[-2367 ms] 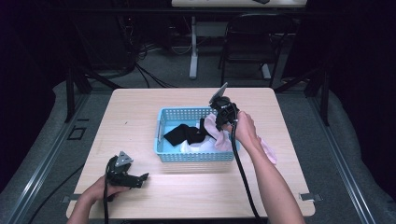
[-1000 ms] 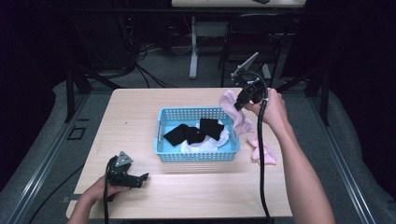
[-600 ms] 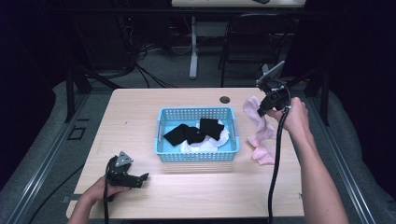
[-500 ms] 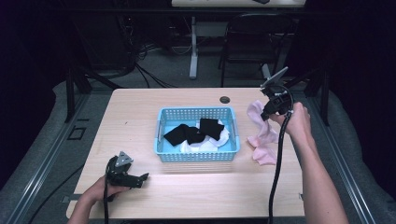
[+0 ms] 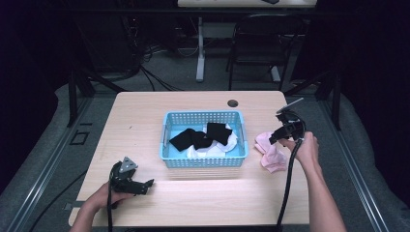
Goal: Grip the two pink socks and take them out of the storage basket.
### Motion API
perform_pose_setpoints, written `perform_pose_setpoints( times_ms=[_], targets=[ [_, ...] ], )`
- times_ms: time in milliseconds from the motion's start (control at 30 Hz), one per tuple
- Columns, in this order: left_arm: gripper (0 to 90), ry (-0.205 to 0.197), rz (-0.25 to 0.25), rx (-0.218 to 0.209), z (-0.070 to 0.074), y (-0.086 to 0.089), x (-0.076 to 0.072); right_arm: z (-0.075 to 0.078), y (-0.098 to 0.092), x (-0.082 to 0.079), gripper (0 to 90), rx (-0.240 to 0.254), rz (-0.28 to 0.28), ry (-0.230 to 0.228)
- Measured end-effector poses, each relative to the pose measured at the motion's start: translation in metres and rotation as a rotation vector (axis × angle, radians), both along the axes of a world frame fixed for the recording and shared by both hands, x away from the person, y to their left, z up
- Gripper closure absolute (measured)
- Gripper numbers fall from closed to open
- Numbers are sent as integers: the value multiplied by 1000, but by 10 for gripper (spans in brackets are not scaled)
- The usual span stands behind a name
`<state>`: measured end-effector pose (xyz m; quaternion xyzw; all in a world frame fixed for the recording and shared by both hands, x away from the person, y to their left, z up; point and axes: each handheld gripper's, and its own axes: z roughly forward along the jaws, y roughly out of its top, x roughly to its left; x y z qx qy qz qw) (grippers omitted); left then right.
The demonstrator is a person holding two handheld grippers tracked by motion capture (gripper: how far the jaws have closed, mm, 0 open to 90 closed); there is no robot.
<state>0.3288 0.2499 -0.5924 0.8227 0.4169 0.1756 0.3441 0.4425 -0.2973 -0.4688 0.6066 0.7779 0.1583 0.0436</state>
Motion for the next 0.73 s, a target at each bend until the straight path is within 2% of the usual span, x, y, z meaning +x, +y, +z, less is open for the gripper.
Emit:
perform_pose_setpoints(
  times_ms=[33, 100, 133, 167, 200, 233, 300, 433, 467, 500, 533, 567, 633, 667, 700, 733],
  targets=[
    [0, 0, 0, 0, 0, 0, 0, 3, -4, -4, 333, 23, 2, -10],
    [0, 0, 0, 0, 0, 0, 0, 10, -9, -15, 279, 36, -9, -48],
    [0, 0, 2, 0, 0, 0, 0, 10, -9, -15, 279, 36, -9, -48],
    [0, 0, 2, 0, 0, 0, 0, 15, -12, -26, 209, 33, 2, -78],
    [0, 0, 2, 0, 0, 0, 0, 15, -12, -26, 209, 33, 2, -78],
    [0, 0, 2, 0, 0, 0, 0, 16, -12, -33, 172, 26, 14, -80],
    [0, 0, 2, 0, 0, 0, 0, 17, -14, -53, 134, 42, 46, -108],
    [0, 0, 2, 0, 0, 0, 0, 9, -15, -71, 66, 54, 63, -117],
    [0, 0, 2, 0, 0, 0, 0, 6, -15, -76, 60, 49, 69, -110],
    [0, 0, 2, 0, 0, 0, 0, -3, -15, -83, 41, 22, 80, -95],
    [0, 0, 2, 0, 0, 0, 0, -3, -15, -83, 41, 22, 80, -95],
    [0, 0, 2, 0, 0, 0, 0, -13, -16, -86, 18, 11, 79, -66],
    [0, 0, 2, -1, 0, 0, 0, -24, -19, -87, 12, -4, 84, -31],
    [0, 0, 2, -1, 0, 0, 0, -24, -19, -87, 12, -4, 84, -31],
    [0, 0, 3, 0, 0, 0, 0, -34, -22, -85, 0, -17, 78, 1],
    [0, 0, 3, 0, 0, 0, 0, -34, -22, -85, 0, -17, 78, 1]
  ],
)
